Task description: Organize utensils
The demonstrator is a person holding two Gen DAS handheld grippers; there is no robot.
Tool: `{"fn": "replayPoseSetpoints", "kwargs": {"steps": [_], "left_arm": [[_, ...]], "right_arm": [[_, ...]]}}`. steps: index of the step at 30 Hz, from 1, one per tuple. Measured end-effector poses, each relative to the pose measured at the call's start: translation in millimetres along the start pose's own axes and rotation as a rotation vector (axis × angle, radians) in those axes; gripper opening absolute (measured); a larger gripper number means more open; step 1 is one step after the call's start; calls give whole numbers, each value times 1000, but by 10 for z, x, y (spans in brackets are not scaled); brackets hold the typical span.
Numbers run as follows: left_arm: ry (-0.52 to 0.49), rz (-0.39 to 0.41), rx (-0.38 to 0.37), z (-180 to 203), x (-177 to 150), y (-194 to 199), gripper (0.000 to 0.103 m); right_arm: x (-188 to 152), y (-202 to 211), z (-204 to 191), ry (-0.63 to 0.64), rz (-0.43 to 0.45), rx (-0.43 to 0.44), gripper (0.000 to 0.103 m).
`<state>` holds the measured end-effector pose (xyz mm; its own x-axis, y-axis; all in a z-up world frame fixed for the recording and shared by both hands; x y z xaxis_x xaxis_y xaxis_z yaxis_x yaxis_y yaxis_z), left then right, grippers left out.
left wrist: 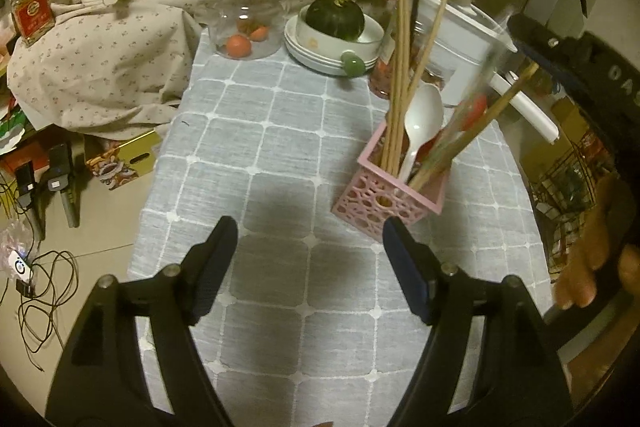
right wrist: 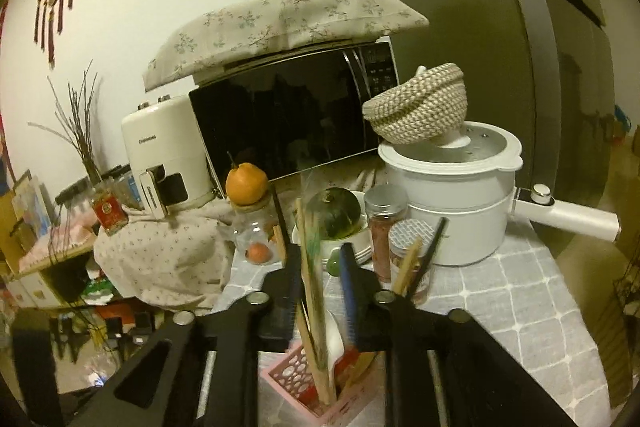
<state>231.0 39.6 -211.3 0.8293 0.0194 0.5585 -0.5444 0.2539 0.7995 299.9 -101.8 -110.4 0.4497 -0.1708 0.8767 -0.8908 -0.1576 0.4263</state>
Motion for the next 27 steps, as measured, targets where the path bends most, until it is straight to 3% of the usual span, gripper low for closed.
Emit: {"fn": "replayPoseSetpoints", "kwargs": {"steps": [3, 5, 10, 13, 15, 18, 23, 27], "left_arm": [[3, 16, -6, 64, 4, 70, 81], [5, 34, -4, 110, 5, 140, 82], [-38, 78, 7, 292, -52, 350, 86], [-62, 106, 40, 404, -118, 533, 93], [-67, 124, 50, 467, -158, 659, 102], [-105, 173, 96, 546, -184, 890, 103], [-138, 243, 142, 621, -250, 1268, 103], [-148, 284, 155, 635, -269, 1466, 103]], "right_arm": [[82, 159, 87, -9, 7, -2, 34], [139, 345, 167, -18, 22, -1, 51], [102, 764, 463, -41, -8, -43, 61], [-16, 964, 684, -47, -56, -109, 73], [-110, 1079, 791, -25, -86, -161, 75], [-277, 1298, 887, 39, -130, -251, 84], [-422, 1681, 907, 70, -167, -328, 102], [-385, 2045, 846, 78, -119, -347, 103]]}}
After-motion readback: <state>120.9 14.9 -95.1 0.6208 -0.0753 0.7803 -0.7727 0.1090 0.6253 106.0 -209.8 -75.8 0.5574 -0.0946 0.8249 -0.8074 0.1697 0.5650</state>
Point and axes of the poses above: each gripper's, at about its wrist camera, not at the fingertips, and y roughly against the way its jaws point, z to its right, x to its top, the point moved 10 cm from there along -y, roughly the way its jaws point, and after that the axes turned 3 degrees about -x, right-handed, at the moved point
